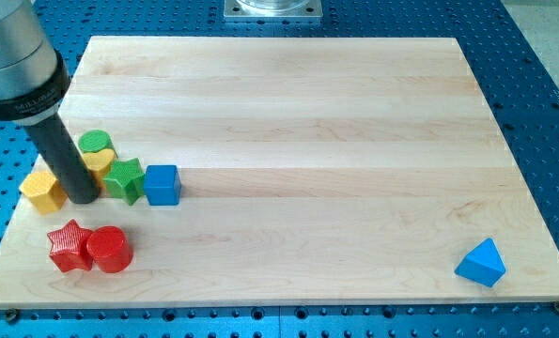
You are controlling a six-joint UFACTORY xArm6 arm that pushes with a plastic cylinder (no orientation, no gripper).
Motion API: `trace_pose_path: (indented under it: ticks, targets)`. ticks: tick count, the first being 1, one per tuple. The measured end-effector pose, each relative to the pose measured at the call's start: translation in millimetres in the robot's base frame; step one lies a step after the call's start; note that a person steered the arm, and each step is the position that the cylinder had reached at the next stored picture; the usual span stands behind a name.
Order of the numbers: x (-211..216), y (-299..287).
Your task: Slide the green star to the top right side of the cube
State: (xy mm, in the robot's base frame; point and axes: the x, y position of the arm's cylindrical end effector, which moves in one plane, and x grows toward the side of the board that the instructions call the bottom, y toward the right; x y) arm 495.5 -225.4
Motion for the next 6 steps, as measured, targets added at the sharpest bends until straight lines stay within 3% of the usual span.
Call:
trace_pose_path:
  ticks: [2,3,5,6]
  targets:
    - [7,40]
    - [-37,102]
    - [-61,176]
    - [-65,146]
